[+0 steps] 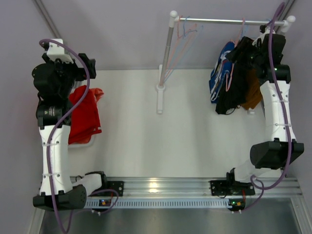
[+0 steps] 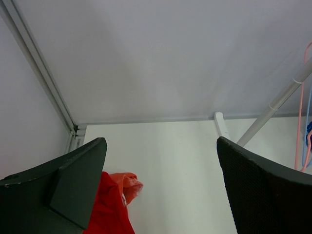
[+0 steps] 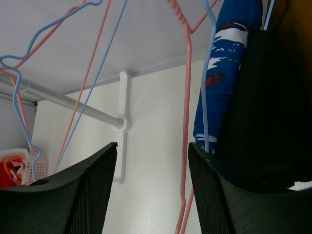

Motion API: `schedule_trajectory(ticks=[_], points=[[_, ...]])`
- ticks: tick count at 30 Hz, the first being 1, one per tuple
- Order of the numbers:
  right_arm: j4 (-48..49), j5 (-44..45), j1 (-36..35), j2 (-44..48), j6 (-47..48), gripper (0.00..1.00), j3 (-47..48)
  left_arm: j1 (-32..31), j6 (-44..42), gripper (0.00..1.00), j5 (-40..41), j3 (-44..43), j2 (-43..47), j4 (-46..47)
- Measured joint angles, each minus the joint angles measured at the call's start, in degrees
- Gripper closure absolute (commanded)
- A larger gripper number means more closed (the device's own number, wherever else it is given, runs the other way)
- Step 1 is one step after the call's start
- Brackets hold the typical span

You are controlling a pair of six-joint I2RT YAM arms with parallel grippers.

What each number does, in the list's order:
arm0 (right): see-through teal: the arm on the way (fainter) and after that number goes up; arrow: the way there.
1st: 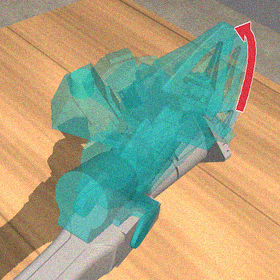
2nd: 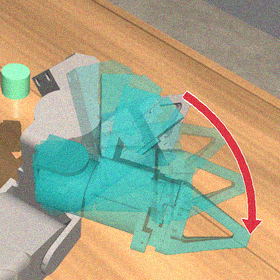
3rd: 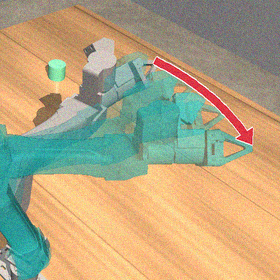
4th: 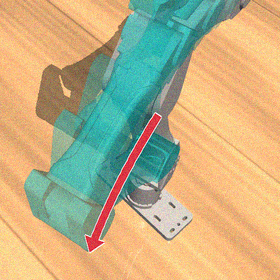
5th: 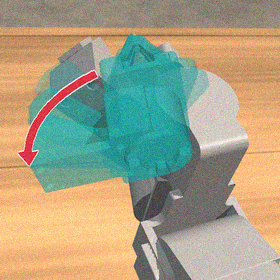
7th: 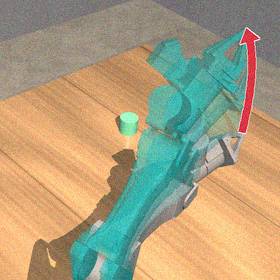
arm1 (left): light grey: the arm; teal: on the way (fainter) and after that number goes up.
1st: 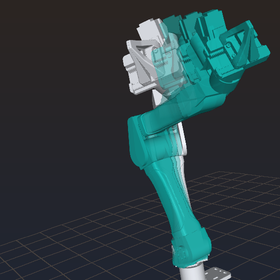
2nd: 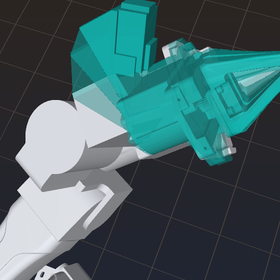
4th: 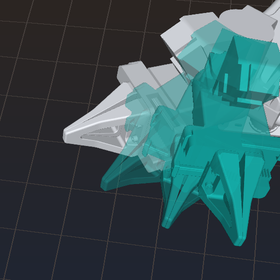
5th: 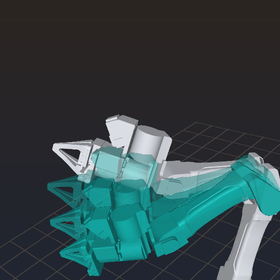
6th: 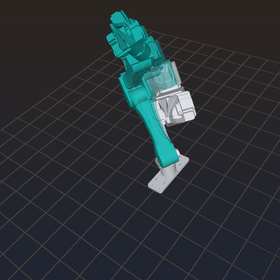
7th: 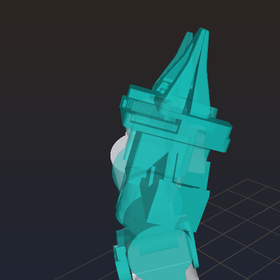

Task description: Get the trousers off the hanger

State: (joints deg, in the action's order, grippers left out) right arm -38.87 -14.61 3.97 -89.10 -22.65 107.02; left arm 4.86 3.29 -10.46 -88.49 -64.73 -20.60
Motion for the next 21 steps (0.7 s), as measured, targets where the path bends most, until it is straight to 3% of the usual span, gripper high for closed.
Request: schedule_trajectory(ticks=[21], points=[[4.55, -1.62, -0.07, -8.24, -2.91, 0.48, 1.09, -0.13, -0.26, 0.01, 1.11, 0.04, 0.5, -0.02]])
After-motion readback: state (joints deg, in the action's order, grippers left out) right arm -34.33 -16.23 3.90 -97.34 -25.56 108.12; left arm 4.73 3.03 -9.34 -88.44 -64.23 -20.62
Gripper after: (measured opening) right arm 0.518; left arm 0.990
